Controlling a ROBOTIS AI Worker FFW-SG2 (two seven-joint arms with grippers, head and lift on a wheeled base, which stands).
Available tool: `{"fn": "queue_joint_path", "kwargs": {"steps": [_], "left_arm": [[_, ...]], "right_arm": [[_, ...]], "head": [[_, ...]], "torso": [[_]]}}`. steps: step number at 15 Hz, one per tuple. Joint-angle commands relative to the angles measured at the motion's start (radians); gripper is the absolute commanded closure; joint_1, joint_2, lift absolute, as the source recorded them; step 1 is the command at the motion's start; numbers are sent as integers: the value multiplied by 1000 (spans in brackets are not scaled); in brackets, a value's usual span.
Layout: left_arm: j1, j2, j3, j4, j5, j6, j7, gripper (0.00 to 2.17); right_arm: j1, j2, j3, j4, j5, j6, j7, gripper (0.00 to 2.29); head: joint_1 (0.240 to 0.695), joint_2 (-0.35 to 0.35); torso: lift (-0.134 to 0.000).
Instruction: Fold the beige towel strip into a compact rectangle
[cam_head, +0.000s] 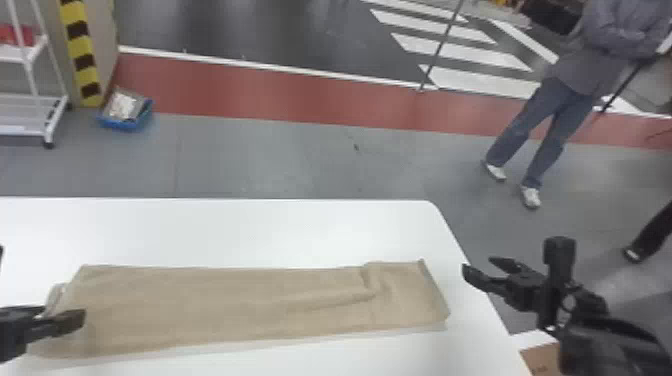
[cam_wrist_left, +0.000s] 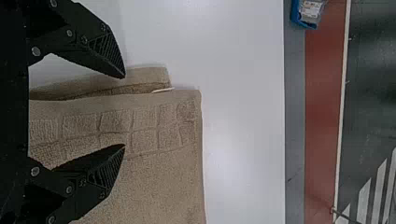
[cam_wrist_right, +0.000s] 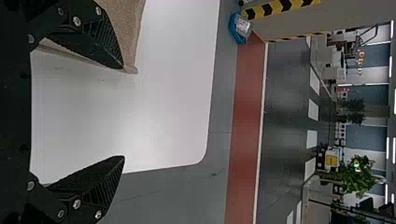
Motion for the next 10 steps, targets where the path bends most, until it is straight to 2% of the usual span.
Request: {"fn": "queue_joint_path", "kwargs": {"steps": [1, 2, 3, 6, 8, 10], "left_arm": [[0, 0, -5, 8, -8, 0, 1, 421], [0, 0, -6, 11, -12, 0, 2, 424], [0, 0, -8, 13, -17, 0, 4, 522], [0, 0, -8, 14, -17, 0, 4, 525], [0, 0, -8, 14, -18, 0, 5, 734], [2, 2, -6, 8, -17, 0, 4, 1278]], "right_arm": [[0, 3, 0, -7, 0, 3, 1, 218], [0, 3, 0, -9, -2, 3, 3, 218], [0, 3, 0, -9, -5, 3, 3, 218], [0, 3, 4, -10, -5, 0, 3, 218], [0, 3, 4, -9, -5, 0, 3, 218], [2, 4, 4, -12, -5, 0, 3, 218]], "head": [[695, -350], [695, -350], [695, -350], [695, -350], [695, -350], [695, -350]], "torso": [[0], [0], [0], [0], [0], [0]]}}
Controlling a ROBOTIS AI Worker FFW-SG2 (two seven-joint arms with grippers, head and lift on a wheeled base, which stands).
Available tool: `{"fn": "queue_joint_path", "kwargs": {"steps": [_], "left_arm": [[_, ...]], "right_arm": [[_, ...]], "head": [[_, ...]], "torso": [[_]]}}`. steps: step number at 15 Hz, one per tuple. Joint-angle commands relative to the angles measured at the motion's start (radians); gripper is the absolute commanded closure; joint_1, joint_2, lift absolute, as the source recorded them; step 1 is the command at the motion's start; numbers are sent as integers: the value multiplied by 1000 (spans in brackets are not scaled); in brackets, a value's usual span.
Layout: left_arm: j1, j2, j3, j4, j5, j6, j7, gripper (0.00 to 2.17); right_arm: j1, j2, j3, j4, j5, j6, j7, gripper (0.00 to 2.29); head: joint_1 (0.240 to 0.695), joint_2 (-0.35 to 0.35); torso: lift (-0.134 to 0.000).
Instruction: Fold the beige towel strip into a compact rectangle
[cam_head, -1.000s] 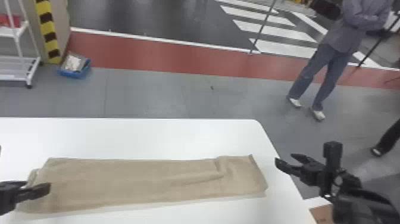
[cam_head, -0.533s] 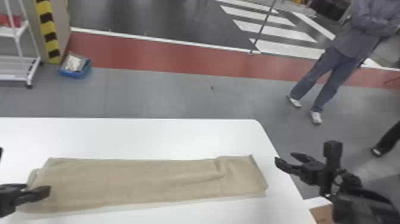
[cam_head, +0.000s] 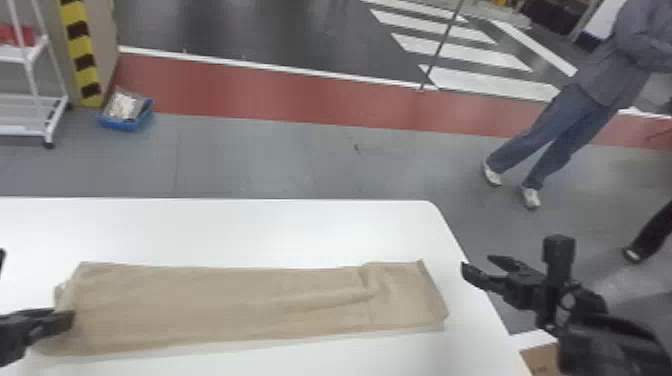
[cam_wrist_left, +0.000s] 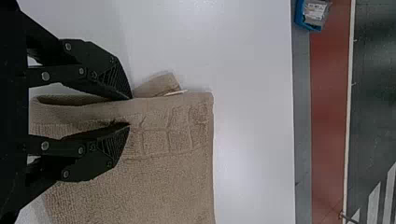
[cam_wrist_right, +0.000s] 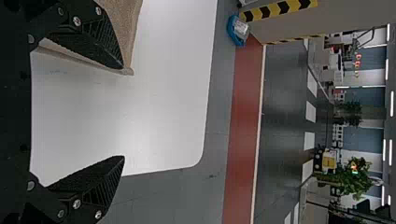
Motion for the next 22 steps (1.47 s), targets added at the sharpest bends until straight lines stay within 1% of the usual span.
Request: {"fn": "queue_joint_path", "kwargs": {"steps": [1, 4, 6, 8, 10, 11, 12, 13, 14, 15, 16, 17, 18, 19, 20, 22], "left_arm": [[6, -1, 4, -16, 4, 3, 0, 1420], [40, -1, 33, -84, 26, 55, -25, 1433], [49, 1, 61, -141, 75, 120, -58, 1436], [60, -1, 112, -183, 118, 172, -78, 1436], [60, -1, 154, -202, 170, 212, -104, 1433], [57, -1, 177, -210, 192, 230, -114, 1433], [51, -1, 197, -211, 225, 249, -121, 1433], [41, -1, 220, -211, 258, 273, -137, 1433], [29, -1, 259, -211, 300, 322, -157, 1433], [12, 1, 293, -211, 339, 371, -177, 1433], [-1, 4, 320, -210, 382, 396, -187, 1433], [-1, 5, 320, -211, 393, 423, -187, 1433], [-3, 8, 325, -213, 402, 433, -189, 1433], [-3, 10, 332, -223, 411, 436, -189, 1433], [-8, 8, 343, -228, 414, 451, -193, 1433], [-17, 10, 352, -228, 445, 482, -201, 1433]], "right_arm": [[7, 4, -1, -13, -3, 3, 3, 218], [26, 30, -1, -62, -8, 25, 14, 218], [30, 45, 5, -79, -8, 28, 14, 218], [35, 62, 8, -96, -8, 34, 20, 218], [43, 87, 11, -114, -8, 43, 28, 218], [49, 93, 22, -114, -8, 46, 28, 218], [52, 111, 32, -114, -8, 46, 31, 245], [52, 120, 54, -116, -9, 46, 31, 289], [52, 136, 77, -116, -9, 37, 31, 380], [54, 145, 86, -116, -9, 40, 34, 593], [54, 166, 88, -124, -12, 34, 46, 707], [63, 186, 98, -151, -15, 49, 54, 977], [70, 202, 109, -197, -23, 77, 54, 1173], [83, 214, 120, -214, -29, 95, 54, 1359], [86, 220, 135, -219, -40, 110, 58, 1487], [101, 242, 190, -219, -54, 113, 68, 1598]], "head": [[695, -350], [695, -347], [695, -345], [695, -341], [695, -333], [695, -327], [695, -313], [695, -306], [695, -294], [695, -283], [695, -256], [695, -240], [695, -226], [695, -212], [695, -201], [695, -168]], "torso": [[0], [0], [0], [0], [0], [0], [0], [0], [0], [0], [0], [0], [0], [0], [0], [0]]}}
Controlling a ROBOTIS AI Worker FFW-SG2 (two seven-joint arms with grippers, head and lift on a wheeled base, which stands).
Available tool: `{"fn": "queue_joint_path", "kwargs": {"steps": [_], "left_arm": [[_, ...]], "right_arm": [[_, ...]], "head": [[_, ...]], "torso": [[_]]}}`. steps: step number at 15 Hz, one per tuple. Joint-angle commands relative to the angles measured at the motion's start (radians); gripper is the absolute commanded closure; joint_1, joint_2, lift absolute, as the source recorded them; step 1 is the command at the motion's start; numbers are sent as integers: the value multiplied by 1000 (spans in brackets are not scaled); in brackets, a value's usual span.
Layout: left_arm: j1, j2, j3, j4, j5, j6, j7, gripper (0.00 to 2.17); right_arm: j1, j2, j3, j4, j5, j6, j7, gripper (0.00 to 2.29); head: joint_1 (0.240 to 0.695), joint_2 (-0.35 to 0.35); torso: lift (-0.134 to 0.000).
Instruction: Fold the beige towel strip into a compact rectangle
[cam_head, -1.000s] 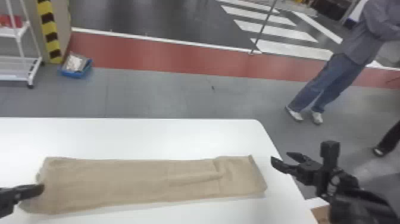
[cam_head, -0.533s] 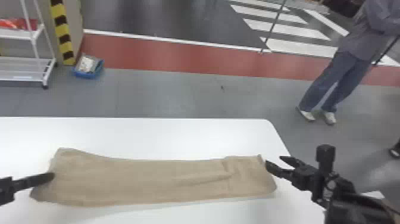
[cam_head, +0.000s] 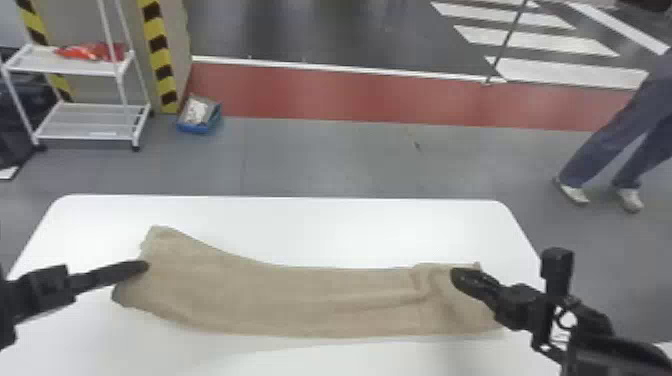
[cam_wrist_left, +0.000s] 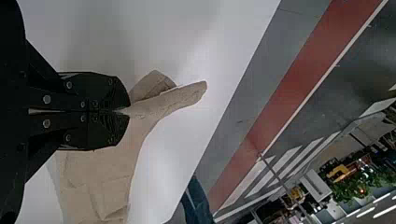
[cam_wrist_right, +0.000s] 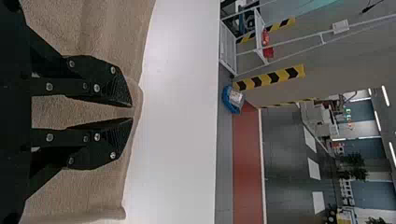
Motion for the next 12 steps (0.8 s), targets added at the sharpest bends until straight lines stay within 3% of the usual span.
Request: {"fn": "queue_joint_path", "kwargs": {"steps": [1, 4, 9, 12], "left_arm": [[-11, 2, 8, -3, 31, 27, -3, 1433], [-16, 2, 31, -33, 54, 79, -6, 1433], [-34, 11, 57, -75, 90, 156, -9, 1433], [-47, 11, 70, -107, 108, 211, -9, 1433]], "right_arm": [[19, 25, 70, -2, -8, 1, -4, 1598], [20, 61, 125, 2, -5, 1, -11, 1659], [19, 78, 237, 61, 1, -17, -74, 1659], [8, 101, 285, 79, -2, -17, -79, 1659]], "head": [[695, -154], [695, -98], [695, -24], [695, 5]], "torso": [[0], [0], [0], [0]]}}
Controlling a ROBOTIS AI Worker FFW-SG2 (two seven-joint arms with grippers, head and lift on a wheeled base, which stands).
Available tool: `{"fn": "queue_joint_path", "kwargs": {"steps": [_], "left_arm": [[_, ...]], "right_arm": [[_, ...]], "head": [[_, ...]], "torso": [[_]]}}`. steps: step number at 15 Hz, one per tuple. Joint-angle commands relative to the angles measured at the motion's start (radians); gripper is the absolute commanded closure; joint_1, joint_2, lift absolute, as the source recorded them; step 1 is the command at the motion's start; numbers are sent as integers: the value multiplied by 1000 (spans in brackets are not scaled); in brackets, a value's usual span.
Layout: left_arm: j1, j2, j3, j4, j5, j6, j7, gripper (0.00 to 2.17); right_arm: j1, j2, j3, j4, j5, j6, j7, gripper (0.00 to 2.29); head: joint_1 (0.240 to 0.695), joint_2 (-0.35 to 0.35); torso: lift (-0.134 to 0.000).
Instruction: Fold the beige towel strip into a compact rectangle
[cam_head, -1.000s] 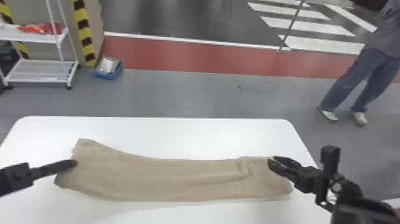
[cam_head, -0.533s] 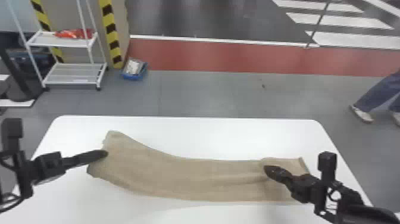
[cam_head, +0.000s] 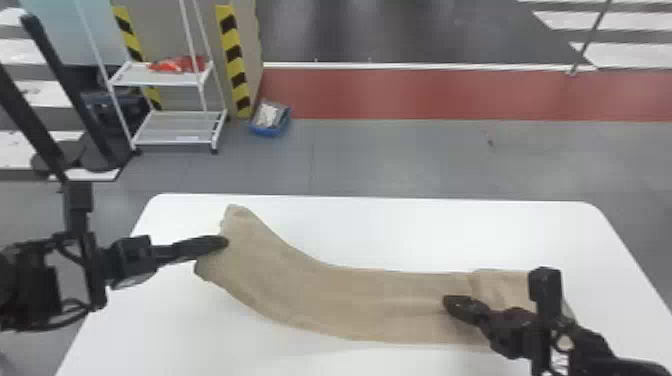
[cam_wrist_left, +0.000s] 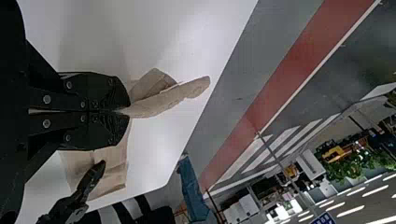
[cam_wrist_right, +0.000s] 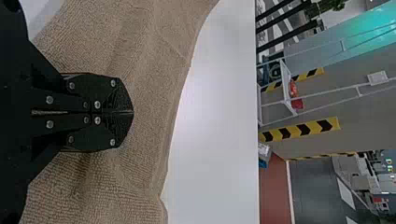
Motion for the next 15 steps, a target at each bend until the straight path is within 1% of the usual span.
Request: {"fn": "queue_joint_path", "kwargs": {"steps": [1, 2, 4, 6, 7, 9, 11, 12, 15], "left_arm": [[-9, 0, 6, -23, 18, 39, 0, 1433], [-9, 0, 8, -34, 21, 48, 0, 1433], [-18, 0, 8, -41, 36, 61, 2, 1433], [-21, 0, 11, -49, 39, 70, 5, 1433], [-22, 0, 12, -51, 41, 73, 3, 1433], [-24, 0, 15, -52, 41, 76, 2, 1433], [-32, 0, 17, -52, 41, 82, 3, 1433], [-32, 0, 17, -52, 41, 85, 3, 1433], [-33, 0, 14, -52, 44, 91, 9, 1433]], "right_arm": [[-4, 19, 51, 5, -5, 3, -4, 1659], [-7, 37, 63, 7, 4, 9, -9, 1659], [-30, 53, 112, 38, 2, 12, -27, 1659], [-74, 59, 152, 101, -5, 9, -52, 1659], [-102, 66, 158, 142, -2, -3, -62, 1659], [-142, 66, 175, 211, -4, -40, -67, 1659], [-142, 66, 187, 206, -24, -46, -62, 1656], [-129, 66, 187, 183, -48, -31, -52, 1656], [-50, 66, 180, 18, -82, 73, -41, 1619]], "head": [[695, 24], [695, 34], [695, 60], [695, 96], [695, 106], [695, 125], [695, 140], [695, 144], [695, 152]], "torso": [[0], [0], [0], [0], [0], [0], [0], [0], [0]]}}
